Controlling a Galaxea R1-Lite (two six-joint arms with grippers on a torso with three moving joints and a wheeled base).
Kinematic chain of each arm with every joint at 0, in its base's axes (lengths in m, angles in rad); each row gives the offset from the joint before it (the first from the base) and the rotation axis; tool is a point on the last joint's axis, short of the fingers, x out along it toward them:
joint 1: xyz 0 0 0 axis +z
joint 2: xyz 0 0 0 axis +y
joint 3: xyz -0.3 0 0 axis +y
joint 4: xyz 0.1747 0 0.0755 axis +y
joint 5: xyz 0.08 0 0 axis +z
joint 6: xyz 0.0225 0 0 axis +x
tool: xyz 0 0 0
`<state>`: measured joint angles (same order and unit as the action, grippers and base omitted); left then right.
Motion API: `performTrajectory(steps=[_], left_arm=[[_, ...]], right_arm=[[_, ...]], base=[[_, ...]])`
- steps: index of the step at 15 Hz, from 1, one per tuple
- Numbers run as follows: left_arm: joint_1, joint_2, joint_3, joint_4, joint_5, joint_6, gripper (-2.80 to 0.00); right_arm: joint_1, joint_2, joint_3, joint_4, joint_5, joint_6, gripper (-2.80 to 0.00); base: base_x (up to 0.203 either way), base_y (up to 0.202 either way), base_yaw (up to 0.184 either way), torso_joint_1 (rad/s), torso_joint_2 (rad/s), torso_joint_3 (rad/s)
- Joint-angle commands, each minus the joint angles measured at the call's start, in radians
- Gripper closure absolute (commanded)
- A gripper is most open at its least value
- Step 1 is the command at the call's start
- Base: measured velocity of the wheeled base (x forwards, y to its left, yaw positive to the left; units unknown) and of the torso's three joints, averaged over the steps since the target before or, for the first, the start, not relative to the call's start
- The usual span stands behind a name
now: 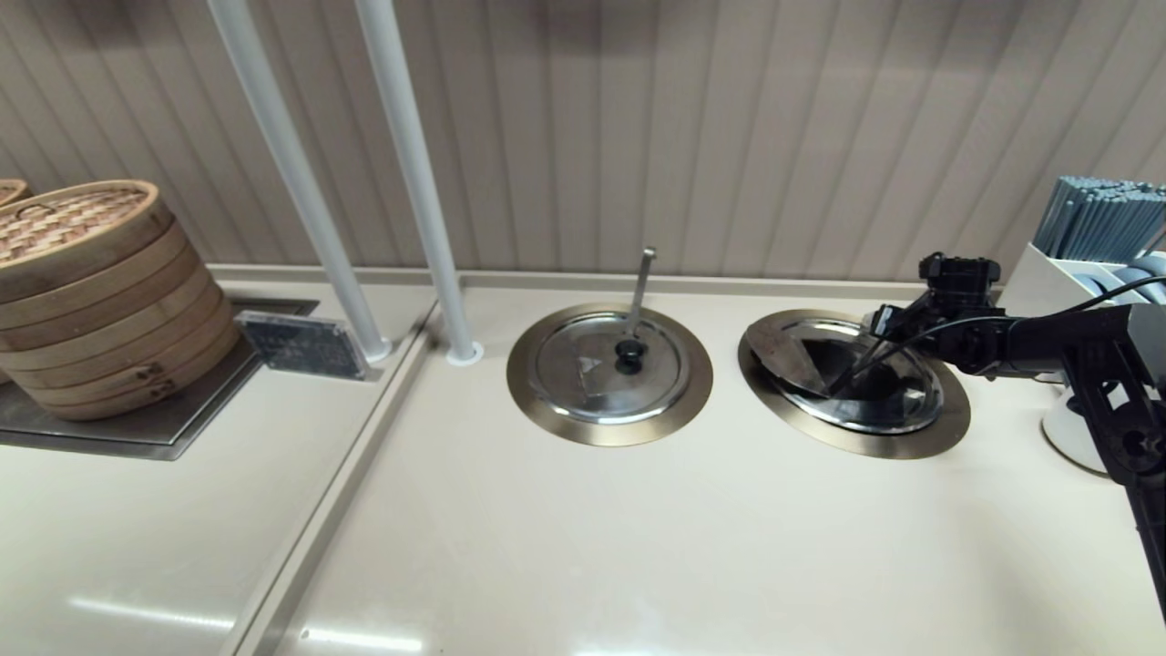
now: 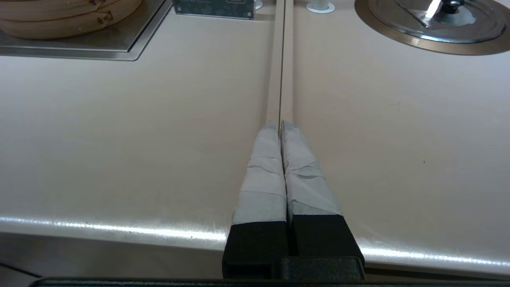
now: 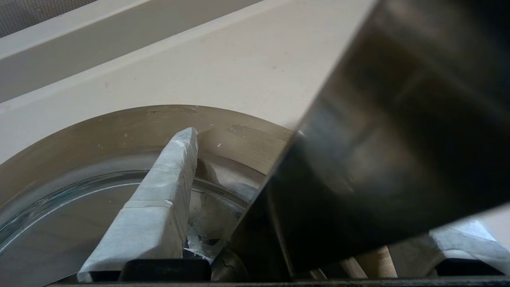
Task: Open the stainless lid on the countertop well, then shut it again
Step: Stir with a spoon
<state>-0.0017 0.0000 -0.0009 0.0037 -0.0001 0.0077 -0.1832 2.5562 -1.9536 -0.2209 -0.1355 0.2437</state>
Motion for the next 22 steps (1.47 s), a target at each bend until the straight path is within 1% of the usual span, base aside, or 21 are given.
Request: performTrajectory(steps=[1,2,3,11,15,17,22], left_arm=[[0.0,0.0,-0.001,-0.001,0.0,0.0,0.0],[0.0,0.0,-0.001,0.0,0.0,0.0,0.0],[0.0,0.0,0.0,-0.001,0.0,0.0,0.0],[0.0,0.0,0.0,0.0,0.0,-0.001,0.0],[0.0,0.0,-0.001,-0.001,0.0,0.0,0.0],[0.0,0.0,0.001,0.001,0.0,0.0,0.0],[0.0,0.0,-0.001,-0.001,0.0,0.0,0.0]], right_arm=[[0.001,0.007,-0.002,-0.002,-0.003,0.006,-2.8],[0.001,0.004,-0.002,-0.002,-0.004,0.006,-0.31],[0.001,-0.004,0.002,-0.002,-0.004,0.006,0.0],[0.005,-0.088,0.053,0.0,-0.004,0.016,0.0],[0.024,-0.186,0.162,-0.003,0.001,0.022,0.0],[0.039,-0.239,0.21,-0.025,0.011,0.022,0.0],[0.098,-0.367,0.284,-0.035,0.022,0.019,0.0]], base=[[0.0,0.0,0.0,0.0,0.0,0.0],[0.0,0.0,0.0,0.0,0.0,0.0],[0.0,0.0,0.0,0.0,0.0,0.0],[0.0,0.0,0.0,0.0,0.0,0.0],[0.0,0.0,0.0,0.0,0.0,0.0],[0.0,0.0,0.0,0.0,0.0,0.0],[0.0,0.0,0.0,0.0,0.0,0.0]])
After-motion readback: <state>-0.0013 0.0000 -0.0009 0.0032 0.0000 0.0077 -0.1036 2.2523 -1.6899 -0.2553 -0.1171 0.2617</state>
